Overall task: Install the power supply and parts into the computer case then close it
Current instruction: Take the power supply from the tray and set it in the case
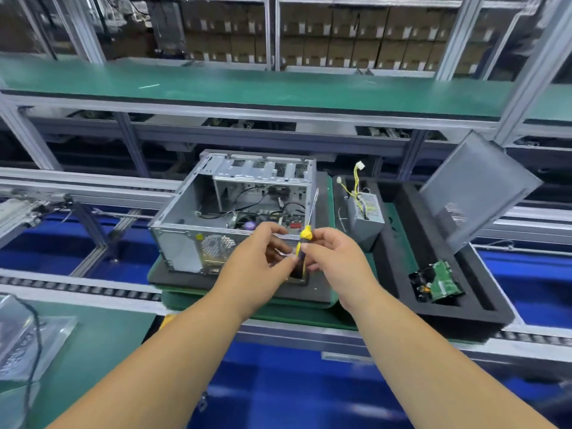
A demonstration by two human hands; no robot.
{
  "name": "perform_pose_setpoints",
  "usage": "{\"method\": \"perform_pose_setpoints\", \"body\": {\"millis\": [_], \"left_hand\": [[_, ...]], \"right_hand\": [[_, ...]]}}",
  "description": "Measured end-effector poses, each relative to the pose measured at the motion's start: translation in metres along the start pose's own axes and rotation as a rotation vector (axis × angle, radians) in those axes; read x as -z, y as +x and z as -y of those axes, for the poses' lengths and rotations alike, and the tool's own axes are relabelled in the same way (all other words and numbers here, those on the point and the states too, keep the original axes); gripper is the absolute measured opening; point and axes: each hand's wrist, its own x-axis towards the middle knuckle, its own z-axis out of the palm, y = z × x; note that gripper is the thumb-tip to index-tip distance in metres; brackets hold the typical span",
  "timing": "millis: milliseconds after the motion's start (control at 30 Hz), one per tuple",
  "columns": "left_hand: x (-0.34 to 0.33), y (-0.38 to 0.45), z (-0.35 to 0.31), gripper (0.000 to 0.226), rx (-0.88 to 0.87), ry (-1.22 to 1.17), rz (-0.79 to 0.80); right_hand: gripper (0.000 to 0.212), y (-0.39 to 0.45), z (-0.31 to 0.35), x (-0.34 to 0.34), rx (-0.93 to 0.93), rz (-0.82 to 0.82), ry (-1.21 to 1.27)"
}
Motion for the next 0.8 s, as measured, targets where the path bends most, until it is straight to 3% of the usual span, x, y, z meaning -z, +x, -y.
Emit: {"method": "perform_pose_setpoints", "body": {"millis": [367, 500, 800], "left_hand": [[-0.008, 0.044, -0.002, 0.021, 0.034, 0.015, -0.109], [-0.004, 0.060, 0.009, 0.020, 0.041, -0.004, -0.103], [0.026, 0.114, 0.047, 0.018, 0.053, 0.028, -0.040]], "right_hand": [[0.008, 0.058, -0.044, 0.091, -0.156, -0.156, -0.170], [0.016, 0.082, -0.073, 0.098, -0.265, -0.177, -0.326], [0.011, 0.125, -0.115, 0.077, -0.429, -0.227, -0.670]]}}
